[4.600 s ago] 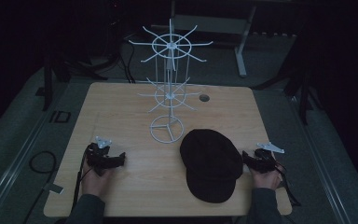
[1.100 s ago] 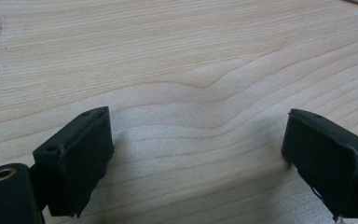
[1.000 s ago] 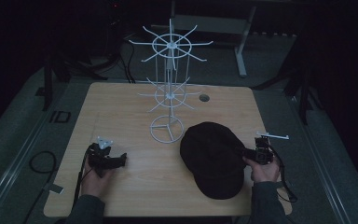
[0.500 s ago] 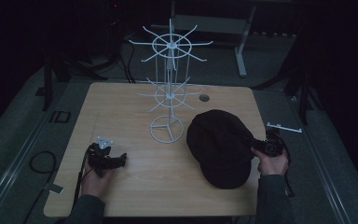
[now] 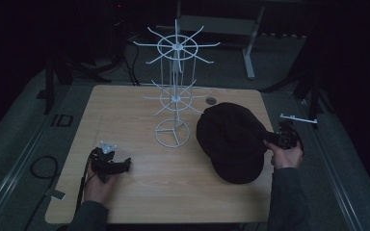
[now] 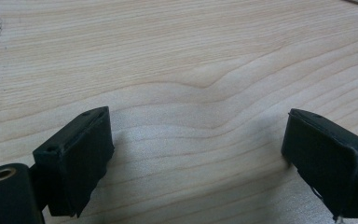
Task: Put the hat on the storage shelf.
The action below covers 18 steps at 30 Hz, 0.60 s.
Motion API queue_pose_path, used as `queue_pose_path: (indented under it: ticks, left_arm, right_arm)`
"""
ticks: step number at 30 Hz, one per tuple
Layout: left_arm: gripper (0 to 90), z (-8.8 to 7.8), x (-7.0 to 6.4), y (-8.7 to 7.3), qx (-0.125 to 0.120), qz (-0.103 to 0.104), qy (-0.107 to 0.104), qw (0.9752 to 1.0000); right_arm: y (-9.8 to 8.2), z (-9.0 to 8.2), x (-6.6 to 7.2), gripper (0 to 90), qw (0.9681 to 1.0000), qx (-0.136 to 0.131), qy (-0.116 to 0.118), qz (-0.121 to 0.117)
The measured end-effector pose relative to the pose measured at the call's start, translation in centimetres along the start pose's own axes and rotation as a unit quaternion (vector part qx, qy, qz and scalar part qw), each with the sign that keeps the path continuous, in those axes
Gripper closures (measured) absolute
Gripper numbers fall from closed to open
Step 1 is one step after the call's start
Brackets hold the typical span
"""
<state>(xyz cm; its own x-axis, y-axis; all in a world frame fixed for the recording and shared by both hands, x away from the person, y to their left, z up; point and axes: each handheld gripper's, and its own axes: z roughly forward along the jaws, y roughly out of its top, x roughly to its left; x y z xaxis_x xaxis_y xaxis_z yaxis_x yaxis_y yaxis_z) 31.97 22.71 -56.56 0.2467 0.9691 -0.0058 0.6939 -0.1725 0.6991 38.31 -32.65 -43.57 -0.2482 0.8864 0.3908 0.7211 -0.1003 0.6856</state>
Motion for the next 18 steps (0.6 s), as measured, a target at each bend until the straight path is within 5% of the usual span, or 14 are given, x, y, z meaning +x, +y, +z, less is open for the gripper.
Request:
queue_pose_path:
  ticks: [18]
  left_arm:
    - [9.3,0.0,0.0,0.0,0.0,0.0,0.0,1.0]
  right_arm:
    - [3.4,-1.3,-1.8,77.8,0.9995,-0.021,0.018,-0.015]
